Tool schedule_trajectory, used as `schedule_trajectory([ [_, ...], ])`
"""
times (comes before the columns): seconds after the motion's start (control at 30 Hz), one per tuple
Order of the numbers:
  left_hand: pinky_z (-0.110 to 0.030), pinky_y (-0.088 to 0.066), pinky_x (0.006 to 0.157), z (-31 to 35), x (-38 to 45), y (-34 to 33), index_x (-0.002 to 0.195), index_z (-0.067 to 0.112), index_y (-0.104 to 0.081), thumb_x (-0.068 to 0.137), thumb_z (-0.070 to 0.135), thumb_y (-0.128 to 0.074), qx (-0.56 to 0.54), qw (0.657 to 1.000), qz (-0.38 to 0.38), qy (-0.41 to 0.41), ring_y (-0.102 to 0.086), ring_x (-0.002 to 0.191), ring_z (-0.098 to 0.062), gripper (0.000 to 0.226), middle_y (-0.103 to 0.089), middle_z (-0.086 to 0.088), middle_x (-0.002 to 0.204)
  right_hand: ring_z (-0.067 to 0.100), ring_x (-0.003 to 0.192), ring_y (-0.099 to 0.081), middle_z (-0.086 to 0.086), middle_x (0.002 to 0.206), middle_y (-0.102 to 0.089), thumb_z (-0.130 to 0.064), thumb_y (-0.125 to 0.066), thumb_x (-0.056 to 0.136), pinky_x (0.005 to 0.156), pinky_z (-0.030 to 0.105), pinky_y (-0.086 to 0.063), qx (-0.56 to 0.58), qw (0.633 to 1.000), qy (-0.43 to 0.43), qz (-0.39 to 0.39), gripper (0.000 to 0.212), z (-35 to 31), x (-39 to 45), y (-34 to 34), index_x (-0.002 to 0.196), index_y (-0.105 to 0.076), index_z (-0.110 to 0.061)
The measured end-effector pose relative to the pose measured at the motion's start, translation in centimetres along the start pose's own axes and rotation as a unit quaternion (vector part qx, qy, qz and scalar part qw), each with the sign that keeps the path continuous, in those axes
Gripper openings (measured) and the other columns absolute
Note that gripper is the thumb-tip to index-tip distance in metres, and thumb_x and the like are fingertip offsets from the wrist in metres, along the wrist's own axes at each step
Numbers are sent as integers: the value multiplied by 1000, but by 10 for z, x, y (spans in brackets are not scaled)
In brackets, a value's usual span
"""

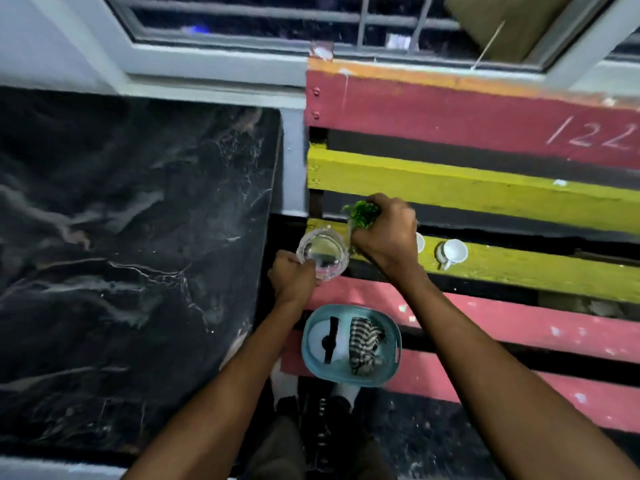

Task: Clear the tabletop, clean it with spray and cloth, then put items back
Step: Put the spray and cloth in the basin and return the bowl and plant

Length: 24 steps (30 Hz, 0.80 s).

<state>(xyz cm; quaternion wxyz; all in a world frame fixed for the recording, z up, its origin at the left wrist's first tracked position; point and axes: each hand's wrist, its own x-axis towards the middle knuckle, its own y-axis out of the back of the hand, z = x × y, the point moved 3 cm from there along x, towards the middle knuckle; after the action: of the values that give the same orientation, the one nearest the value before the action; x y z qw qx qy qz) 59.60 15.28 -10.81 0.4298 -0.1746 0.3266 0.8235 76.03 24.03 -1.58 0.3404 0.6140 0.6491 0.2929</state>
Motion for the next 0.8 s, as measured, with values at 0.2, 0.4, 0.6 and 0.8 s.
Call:
schedule_trajectory([
  [0.2,-48,-64,61,37,-8,82,80,13,-54,80,8,-66,-102,995,-10,-16,-70,46,-21,13,-65,-9,71,31,99,-69,13,110,-74,-19,-73,63,87,32,-56,42,998,25,28,62,-113,-7,22,125,-71,-18],
  [0.4,-44,-64,60,57,27,188,77,14,-51,66,20,-63,-128,991,5,-25,-74,56,-26,17,-68,-17,82,23,85,-73,6,95,-78,-17,-72,64,82,36,-62,65,996,68,2,51,-224,-19,-11,115,-76,-18],
  [0.6,-59,-62,73,38,83,306,76,16,-49,64,23,-63,-89,996,-4,-7,-75,70,-39,20,-71,-23,81,17,81,-71,1,87,-77,-23,-76,59,80,32,-62,86,995,52,-14,47,-345,-21,-96,106,-78,-21],
  [0.8,-64,-61,64,7,123,383,75,16,-47,83,4,-62,-94,995,-37,22,-73,57,-34,21,-67,-13,68,15,82,-66,-2,85,-74,-27,-77,57,83,26,-60,82,995,20,-53,49,-439,7,-198,105,-77,-23],
])
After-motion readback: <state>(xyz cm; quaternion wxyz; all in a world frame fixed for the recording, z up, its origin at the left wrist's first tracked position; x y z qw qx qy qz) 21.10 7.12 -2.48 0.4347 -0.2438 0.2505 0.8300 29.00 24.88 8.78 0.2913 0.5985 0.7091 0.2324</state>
